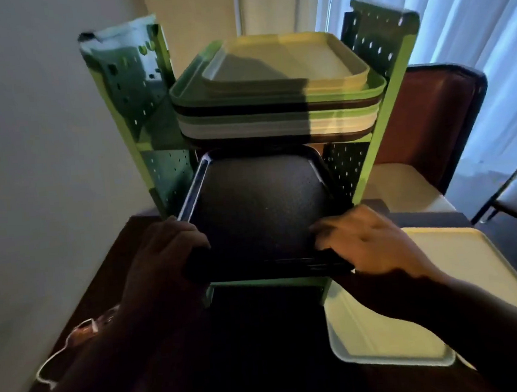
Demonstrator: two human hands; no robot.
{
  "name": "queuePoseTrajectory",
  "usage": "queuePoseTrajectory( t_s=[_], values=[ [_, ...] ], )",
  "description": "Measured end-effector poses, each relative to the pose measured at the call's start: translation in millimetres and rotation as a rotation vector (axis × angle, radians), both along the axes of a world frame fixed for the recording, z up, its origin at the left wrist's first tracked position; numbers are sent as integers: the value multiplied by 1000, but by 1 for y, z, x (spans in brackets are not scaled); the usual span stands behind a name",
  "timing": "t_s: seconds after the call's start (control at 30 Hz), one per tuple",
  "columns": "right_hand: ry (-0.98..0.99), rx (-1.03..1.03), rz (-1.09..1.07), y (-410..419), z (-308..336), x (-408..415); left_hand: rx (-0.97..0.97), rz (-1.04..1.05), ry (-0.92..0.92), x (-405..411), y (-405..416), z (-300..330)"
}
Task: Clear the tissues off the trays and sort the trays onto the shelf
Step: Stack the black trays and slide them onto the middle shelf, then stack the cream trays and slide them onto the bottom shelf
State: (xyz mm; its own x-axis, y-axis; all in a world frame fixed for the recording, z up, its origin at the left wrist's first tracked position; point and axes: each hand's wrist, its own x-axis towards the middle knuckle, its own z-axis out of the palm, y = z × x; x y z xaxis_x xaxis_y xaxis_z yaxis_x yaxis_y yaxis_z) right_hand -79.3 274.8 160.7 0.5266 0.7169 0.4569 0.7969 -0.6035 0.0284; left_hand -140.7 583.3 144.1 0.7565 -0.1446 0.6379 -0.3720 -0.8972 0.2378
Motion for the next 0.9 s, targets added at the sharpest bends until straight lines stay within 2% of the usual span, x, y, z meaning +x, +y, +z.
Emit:
queuePoseTrajectory(
  t_s=[0.13,0.27,0.33,0.4,0.5,0.57,0.67,0.77,0.9],
  values=[
    [-2,-261,-39,14,-29,8,49,-5,254,17,1,-20],
    [7,-247,-129,23,-31,25,88,32,547,37,-8,-7],
    [-39,-344,-143,28,-32,36,65,44,597,46,-15,-1],
    [17,-392,-170,31,-38,46,86,60,630,53,-18,5],
    [72,-280,-201,30,-42,48,162,73,672,58,-29,12],
    [105,-146,-120,27,-35,41,66,-6,617,56,-48,19],
    [257,121,36,10,-17,31,-122,-112,416,50,-92,24],
    [301,277,-47,-28,-9,28,-235,-224,310,45,-139,24],
    [337,448,-215,-100,-33,31,-313,-382,349,52,-212,10]
  ],
)
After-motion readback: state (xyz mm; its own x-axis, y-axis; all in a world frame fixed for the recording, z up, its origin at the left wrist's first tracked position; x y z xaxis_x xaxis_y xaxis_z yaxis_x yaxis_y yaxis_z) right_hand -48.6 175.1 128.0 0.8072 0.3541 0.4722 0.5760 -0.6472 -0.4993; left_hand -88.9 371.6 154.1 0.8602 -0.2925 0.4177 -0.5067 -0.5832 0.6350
